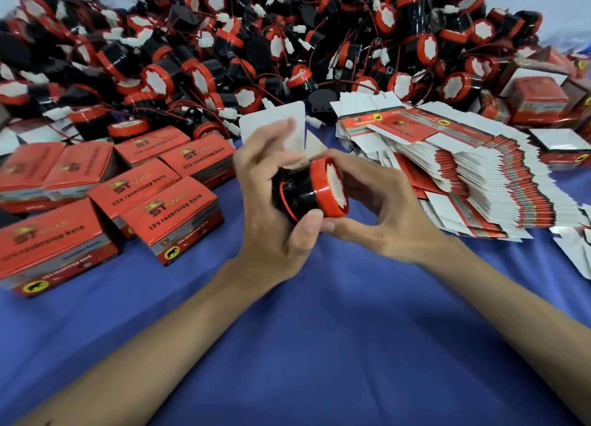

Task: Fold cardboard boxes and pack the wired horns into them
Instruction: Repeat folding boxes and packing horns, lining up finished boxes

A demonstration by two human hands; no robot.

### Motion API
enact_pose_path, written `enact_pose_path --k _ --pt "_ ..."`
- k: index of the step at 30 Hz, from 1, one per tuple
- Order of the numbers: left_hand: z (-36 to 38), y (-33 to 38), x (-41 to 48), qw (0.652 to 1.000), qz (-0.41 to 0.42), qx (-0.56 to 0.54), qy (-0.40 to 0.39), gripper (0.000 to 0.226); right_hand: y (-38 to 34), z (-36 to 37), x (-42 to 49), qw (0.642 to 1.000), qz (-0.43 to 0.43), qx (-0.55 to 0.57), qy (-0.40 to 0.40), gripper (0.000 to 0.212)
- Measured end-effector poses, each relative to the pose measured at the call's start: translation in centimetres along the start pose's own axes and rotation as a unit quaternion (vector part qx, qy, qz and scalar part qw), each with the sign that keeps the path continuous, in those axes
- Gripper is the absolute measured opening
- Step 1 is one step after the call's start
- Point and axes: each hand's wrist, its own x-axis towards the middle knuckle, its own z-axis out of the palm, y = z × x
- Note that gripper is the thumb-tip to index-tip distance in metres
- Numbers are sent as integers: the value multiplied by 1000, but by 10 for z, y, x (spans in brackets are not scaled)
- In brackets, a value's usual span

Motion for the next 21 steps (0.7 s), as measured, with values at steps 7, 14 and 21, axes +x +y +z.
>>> enact_pose_path --k 7,14,21 --pt "-10 -5 3 975 -166 140 50 38 -16 -32 60 963 -94 -246 -62 54" --pt "-21 -7 10 936 -322 137 -36 24 0 -25 81 936 -73 -313 -140 42" --pt "-23 -16 12 929 -331 161 -33 4 11 -28 84 924 -43 -349 -148 53"
